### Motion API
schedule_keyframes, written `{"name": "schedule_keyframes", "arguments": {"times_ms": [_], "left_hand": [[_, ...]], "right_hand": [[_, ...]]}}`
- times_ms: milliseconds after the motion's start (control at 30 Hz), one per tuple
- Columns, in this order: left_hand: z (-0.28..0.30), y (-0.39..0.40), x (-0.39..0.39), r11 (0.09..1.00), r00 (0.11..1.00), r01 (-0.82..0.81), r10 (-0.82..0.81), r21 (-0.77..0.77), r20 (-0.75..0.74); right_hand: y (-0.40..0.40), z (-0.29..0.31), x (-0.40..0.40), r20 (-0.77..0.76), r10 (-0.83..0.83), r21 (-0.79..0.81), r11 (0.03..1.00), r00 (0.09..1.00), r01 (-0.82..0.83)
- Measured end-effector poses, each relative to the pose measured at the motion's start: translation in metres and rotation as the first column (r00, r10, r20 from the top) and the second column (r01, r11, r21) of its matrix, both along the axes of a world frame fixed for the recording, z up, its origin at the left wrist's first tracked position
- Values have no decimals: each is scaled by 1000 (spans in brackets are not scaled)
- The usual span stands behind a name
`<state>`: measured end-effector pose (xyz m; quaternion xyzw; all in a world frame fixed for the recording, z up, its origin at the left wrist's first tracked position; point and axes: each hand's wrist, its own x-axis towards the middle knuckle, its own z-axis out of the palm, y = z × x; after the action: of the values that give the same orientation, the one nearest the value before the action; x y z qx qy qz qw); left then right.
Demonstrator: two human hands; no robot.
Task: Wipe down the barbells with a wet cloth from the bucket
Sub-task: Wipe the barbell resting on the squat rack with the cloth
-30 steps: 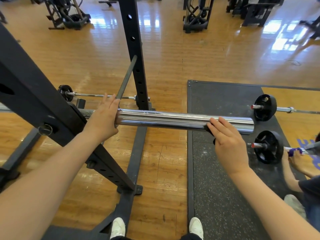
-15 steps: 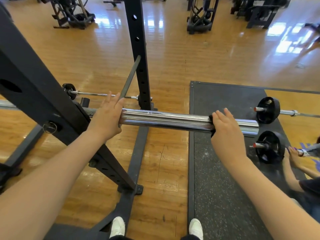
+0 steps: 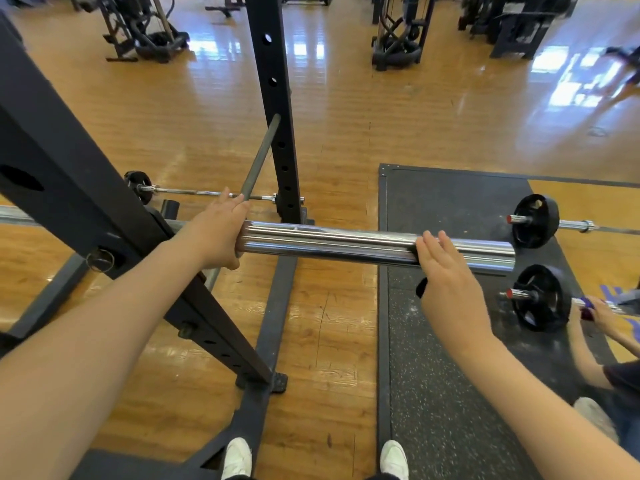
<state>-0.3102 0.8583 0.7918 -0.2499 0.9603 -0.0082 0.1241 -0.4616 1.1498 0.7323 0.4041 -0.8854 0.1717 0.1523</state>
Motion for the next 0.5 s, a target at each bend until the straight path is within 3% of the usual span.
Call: {"name": "schedule_keyframes", "arguments": {"times_ms": [200, 333, 500], "left_hand": [[2, -3, -2, 999, 999, -26, 25, 47, 26], [1, -3, 0, 997, 1000, -23, 23, 68, 0], [0, -4, 1, 997, 1000, -23, 24, 74, -18]], "right_hand": [[-6, 1, -15, -5, -72, -163, 984, 997, 70], [-14, 1, -22, -91, -15, -294, 956, 996, -12], [-1, -7, -27, -96, 84, -192, 976, 992, -101]]}}
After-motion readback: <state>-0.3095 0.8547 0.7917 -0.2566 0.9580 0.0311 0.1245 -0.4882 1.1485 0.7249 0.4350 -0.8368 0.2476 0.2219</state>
